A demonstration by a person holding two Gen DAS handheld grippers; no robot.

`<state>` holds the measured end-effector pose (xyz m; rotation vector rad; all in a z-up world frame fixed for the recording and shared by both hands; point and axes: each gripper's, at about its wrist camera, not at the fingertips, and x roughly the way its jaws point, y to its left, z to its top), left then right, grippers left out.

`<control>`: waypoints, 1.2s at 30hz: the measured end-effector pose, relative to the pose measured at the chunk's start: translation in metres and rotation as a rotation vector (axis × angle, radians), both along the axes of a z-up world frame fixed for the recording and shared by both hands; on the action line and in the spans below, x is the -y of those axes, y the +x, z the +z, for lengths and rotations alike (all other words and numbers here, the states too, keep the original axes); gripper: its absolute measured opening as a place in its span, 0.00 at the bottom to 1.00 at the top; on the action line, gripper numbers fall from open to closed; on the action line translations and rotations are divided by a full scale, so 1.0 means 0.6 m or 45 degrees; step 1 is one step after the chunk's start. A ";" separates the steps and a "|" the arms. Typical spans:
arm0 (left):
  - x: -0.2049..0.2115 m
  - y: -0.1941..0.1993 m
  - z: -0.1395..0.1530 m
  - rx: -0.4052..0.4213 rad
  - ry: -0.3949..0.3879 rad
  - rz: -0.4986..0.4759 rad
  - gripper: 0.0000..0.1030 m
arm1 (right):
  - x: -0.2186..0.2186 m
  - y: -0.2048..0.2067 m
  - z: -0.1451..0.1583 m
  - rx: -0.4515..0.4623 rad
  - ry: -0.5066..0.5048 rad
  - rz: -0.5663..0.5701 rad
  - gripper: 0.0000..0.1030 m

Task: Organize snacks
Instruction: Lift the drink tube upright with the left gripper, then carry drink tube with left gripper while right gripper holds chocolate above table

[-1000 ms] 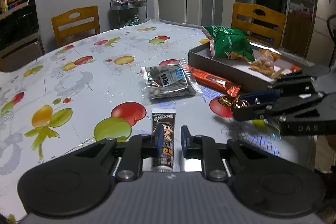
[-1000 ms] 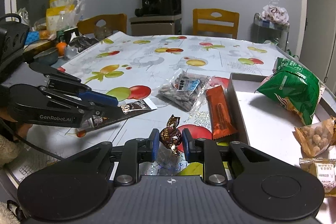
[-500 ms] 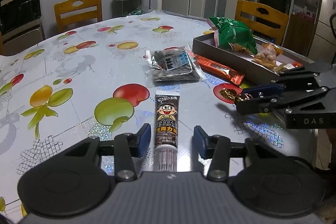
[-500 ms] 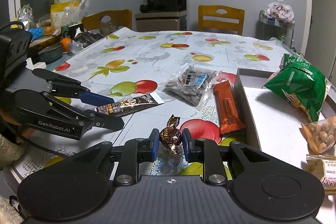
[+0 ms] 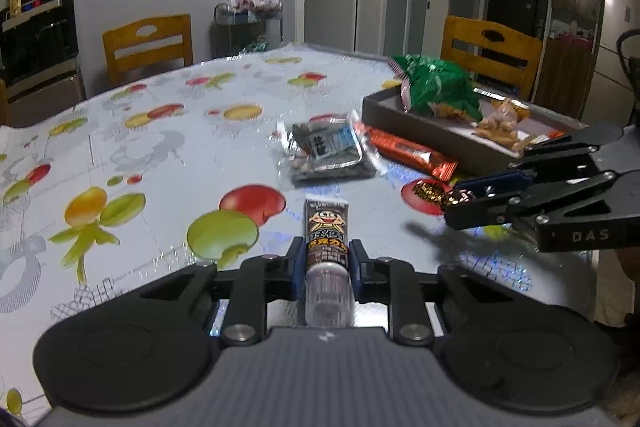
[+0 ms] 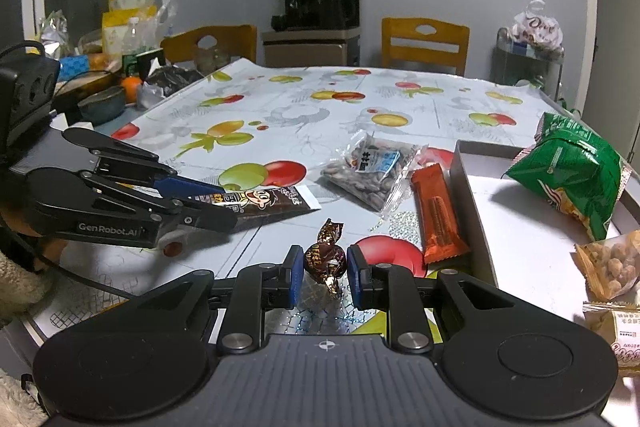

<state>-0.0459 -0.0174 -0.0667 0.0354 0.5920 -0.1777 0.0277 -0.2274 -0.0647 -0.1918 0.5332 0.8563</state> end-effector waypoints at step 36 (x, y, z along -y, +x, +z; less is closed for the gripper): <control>0.000 -0.026 0.056 0.262 -0.044 -0.024 0.18 | 0.006 -0.006 0.007 0.025 0.030 -0.002 0.24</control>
